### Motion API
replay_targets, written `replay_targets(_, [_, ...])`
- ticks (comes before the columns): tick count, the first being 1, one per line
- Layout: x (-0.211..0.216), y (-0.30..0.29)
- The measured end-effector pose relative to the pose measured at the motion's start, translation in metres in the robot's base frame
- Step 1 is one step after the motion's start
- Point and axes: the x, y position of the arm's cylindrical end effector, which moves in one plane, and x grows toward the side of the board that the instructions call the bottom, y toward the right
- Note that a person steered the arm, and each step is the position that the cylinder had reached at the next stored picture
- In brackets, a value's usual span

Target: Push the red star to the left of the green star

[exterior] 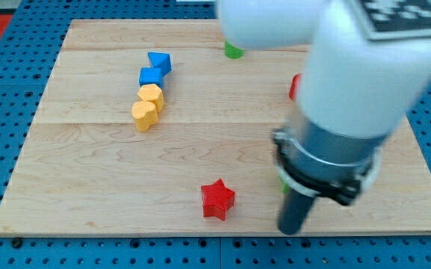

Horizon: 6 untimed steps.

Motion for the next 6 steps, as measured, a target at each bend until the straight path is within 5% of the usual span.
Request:
replay_targets(4, [0.005, -0.088])
replay_targets(5, [-0.042, -0.039])
replay_targets(6, [0.000, -0.003])
